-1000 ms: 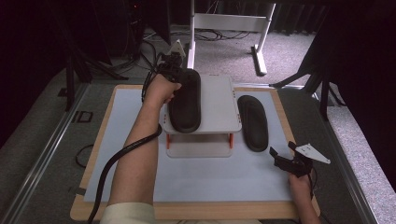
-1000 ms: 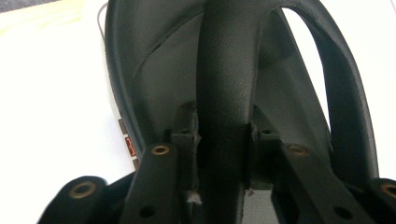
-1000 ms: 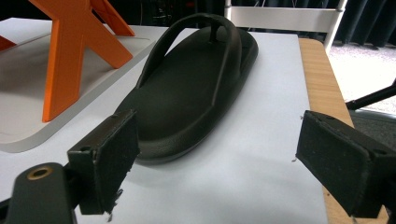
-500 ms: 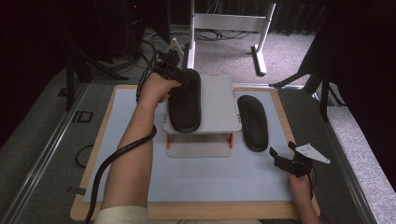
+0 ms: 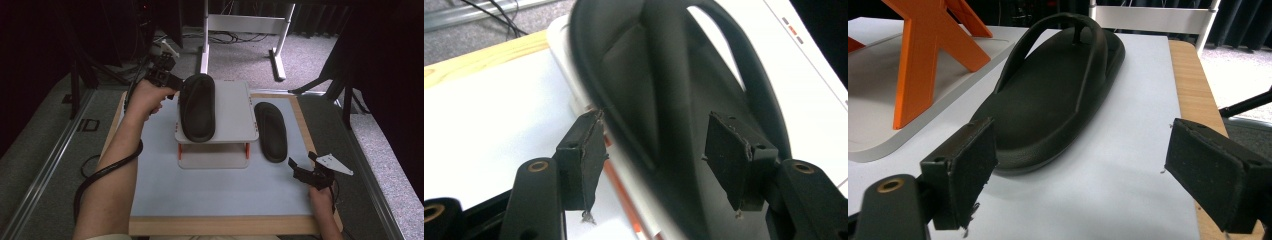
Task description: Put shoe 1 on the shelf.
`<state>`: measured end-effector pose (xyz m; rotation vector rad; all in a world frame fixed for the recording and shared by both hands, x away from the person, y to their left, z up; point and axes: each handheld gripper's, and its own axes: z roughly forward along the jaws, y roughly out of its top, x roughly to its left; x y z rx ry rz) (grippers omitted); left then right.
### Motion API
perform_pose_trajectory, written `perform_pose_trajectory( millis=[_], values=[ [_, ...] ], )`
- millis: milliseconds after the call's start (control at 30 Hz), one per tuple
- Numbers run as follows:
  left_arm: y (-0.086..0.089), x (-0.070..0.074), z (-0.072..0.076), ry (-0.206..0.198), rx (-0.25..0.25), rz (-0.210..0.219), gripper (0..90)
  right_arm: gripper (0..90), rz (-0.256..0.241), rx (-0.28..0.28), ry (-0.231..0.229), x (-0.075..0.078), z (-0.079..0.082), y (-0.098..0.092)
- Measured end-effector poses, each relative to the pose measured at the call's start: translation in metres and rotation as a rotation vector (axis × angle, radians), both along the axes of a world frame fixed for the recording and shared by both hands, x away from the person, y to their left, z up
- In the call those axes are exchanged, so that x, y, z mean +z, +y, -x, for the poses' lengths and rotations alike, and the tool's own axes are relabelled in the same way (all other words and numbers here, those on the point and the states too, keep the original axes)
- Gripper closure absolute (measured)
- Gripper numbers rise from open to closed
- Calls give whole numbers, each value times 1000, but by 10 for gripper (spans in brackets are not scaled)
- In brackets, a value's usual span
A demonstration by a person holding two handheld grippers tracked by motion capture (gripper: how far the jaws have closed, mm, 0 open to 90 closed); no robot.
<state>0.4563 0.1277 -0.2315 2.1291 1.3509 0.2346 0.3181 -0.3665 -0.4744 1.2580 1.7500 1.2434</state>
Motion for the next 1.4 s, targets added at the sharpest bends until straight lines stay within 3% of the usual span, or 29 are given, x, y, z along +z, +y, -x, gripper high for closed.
perform_pose_trajectory(
  millis=[167,367,900,1100,1333,1400],
  values=[
    [19,-11,13,-29,3,-3,408,123,3,-1,1,0,0,1],
    [41,-26,25,-48,3,58,409,123,5,-1,0,0,0,1],
    [73,-59,55,-103,26,57,407,123,-1,2,0,0,0,1],
    [86,-84,72,-130,42,61,402,123,-2,3,-1,0,0,0],
    [98,-106,82,-135,66,79,402,123,-1,4,-1,0,0,1],
    [101,-115,86,-152,77,80,402,123,-4,5,0,0,0,1]
  ],
)
